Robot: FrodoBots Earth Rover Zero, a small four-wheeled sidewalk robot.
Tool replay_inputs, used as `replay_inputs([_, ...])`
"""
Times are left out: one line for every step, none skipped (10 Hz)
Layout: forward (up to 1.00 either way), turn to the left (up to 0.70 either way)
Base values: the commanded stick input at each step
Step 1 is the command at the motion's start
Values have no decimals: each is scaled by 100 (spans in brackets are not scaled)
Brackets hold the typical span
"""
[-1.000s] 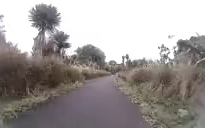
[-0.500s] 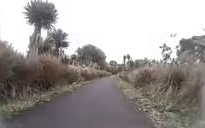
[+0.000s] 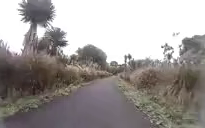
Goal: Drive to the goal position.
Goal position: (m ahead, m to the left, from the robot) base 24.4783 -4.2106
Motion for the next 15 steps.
replay_inputs([85,-17])
replay_inputs([85,-25])
replay_inputs([85,-33])
replay_inputs([85,-14])
replay_inputs([85,0])
replay_inputs([85,0])
replay_inputs([85,0])
replay_inputs([85,0])
replay_inputs([85,0])
replay_inputs([85,0])
replay_inputs([85,0])
replay_inputs([85,0])
replay_inputs([85,0])
replay_inputs([85,0])
replay_inputs([85,0])
